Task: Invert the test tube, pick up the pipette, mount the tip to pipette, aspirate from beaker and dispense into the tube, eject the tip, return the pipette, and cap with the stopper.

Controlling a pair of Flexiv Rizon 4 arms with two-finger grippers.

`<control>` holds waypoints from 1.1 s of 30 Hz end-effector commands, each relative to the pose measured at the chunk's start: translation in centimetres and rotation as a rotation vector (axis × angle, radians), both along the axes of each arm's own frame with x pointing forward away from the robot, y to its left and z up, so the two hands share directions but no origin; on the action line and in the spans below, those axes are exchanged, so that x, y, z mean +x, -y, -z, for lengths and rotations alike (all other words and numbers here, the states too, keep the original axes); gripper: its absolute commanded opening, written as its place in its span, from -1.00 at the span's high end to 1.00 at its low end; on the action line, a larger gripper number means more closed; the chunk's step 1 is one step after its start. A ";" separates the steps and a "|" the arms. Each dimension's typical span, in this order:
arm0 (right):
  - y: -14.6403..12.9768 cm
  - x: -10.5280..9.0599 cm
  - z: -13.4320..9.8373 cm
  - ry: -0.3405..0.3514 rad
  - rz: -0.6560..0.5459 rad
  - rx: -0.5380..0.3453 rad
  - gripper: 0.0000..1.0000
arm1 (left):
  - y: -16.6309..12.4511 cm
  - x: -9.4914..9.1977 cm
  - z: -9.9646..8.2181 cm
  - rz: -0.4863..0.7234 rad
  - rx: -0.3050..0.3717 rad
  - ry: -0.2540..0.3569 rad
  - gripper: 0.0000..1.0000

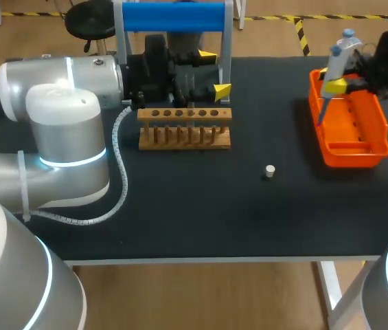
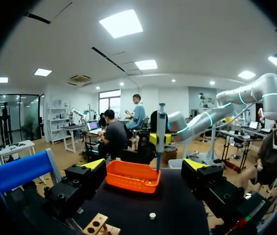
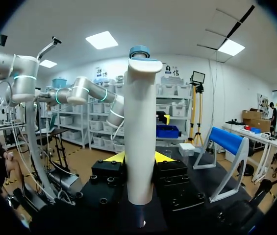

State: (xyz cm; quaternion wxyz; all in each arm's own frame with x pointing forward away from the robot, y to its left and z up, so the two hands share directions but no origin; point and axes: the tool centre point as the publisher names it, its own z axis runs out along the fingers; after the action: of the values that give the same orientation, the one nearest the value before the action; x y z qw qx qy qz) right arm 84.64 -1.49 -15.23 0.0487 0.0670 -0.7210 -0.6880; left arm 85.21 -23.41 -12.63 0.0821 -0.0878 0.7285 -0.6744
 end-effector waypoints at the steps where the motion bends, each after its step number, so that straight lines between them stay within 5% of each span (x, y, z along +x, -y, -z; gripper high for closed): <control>1: -2.5 -0.3 0.2 0.004 0.037 -0.004 1.00 | 0.0 0.0 0.1 0.000 -0.002 0.001 -1.00; 33: -15.1 0.1 1.7 -0.011 -0.080 0.011 1.00 | 0.0 0.0 0.1 0.000 -0.002 0.001 -1.00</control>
State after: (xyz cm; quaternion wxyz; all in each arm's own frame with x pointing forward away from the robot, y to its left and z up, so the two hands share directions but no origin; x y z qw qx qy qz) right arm 84.18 12.68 -16.69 0.0761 0.0891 -0.7140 -0.6903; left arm 85.22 -23.42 -12.63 0.0820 -0.0878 0.7285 -0.6744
